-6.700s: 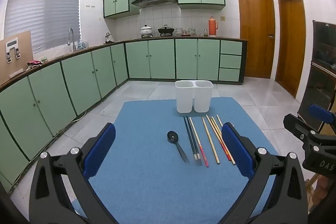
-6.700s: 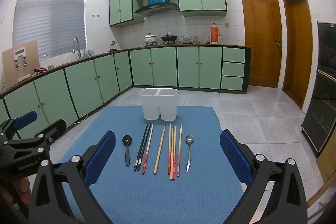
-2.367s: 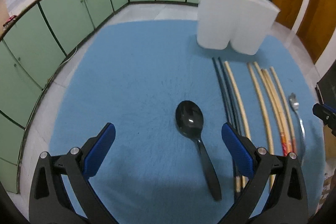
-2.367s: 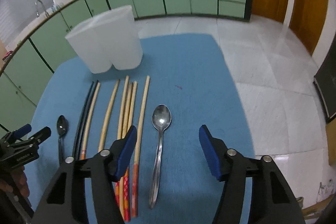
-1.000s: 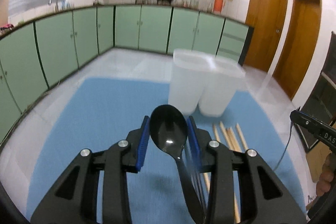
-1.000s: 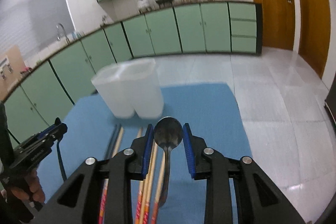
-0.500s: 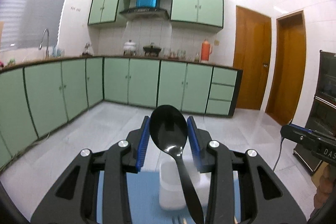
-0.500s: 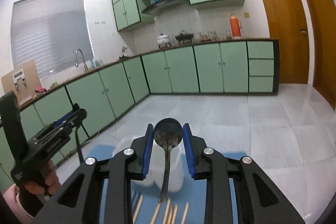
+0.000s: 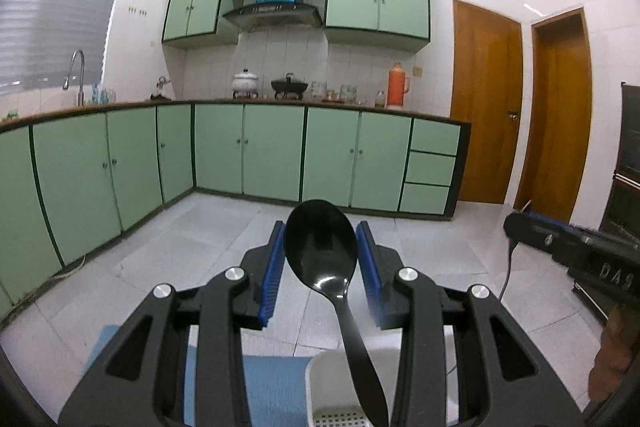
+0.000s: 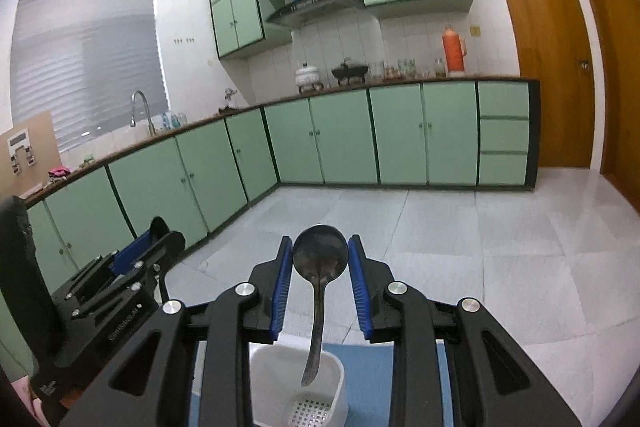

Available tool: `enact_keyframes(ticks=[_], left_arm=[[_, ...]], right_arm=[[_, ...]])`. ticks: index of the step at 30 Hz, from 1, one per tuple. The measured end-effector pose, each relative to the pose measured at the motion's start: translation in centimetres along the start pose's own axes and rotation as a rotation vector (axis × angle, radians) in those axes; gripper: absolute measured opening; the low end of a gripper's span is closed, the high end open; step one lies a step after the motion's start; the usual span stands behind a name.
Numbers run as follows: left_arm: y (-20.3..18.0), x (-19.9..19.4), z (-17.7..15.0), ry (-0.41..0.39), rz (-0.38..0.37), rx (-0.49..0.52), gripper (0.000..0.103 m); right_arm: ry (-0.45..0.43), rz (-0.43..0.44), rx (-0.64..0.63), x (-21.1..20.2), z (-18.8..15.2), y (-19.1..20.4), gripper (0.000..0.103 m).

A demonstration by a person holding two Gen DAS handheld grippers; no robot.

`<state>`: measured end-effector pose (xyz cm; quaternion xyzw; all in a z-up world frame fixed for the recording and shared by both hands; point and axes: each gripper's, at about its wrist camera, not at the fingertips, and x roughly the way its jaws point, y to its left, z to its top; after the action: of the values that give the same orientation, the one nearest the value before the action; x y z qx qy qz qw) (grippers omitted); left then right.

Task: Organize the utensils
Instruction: 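Carry both spoons over the white holder and open both tools to drop them in, then lower the left tool onto the black chopsticks and close around them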

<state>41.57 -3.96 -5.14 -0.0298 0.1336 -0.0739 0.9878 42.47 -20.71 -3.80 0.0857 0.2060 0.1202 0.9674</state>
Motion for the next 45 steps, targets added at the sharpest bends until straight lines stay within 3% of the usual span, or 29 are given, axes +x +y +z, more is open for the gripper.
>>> enact_keyframes(ticks=[6,9,14,22,24,28,33,39,45], left_arm=[[0.7,0.8,-2.2,0.034,-0.007,0.018,0.035],[1.1,0.6,-2.9,0.05,-0.005,0.015,0.054],[1.9,-1.2,-2.7,0.041,-0.005,0.009,0.06],[2.1,-8.5,-2.2,0.052,0.012,0.019,0.085],[2.1,-10.9,-2.9,0.081,0.023,0.017,0.088],[2.0,-14.7,-5.4,0.182,0.03,0.025,0.091],[2.1,-18.7,-9.8,0.334,0.031,0.027,0.093],[2.5,-22.2,-13.7,0.433,0.044,0.053,0.093],[3.1,-24.3,-16.4,0.495,0.057,0.046,0.093]], right_arm=[[0.061,0.024,-0.017,1.5,-2.9,0.2,0.028],[0.084,0.049,-0.017,1.3,-3.8,0.2,0.029],[0.064,0.04,-0.021,-0.7,-4.3,0.5,0.036],[0.007,-0.031,-0.01,-8.6,-6.1,1.3,0.07],[0.012,-0.061,0.001,-10.8,-7.3,1.4,0.08],[0.06,-0.084,0.054,-14.4,-10.4,1.2,0.087],[0.167,-0.12,0.099,-17.6,-15.2,0.7,0.088],[0.289,-0.151,0.115,-20.2,-20.9,0.6,0.087],[0.364,-0.17,0.088,-21.6,-24.5,1.3,0.074]])
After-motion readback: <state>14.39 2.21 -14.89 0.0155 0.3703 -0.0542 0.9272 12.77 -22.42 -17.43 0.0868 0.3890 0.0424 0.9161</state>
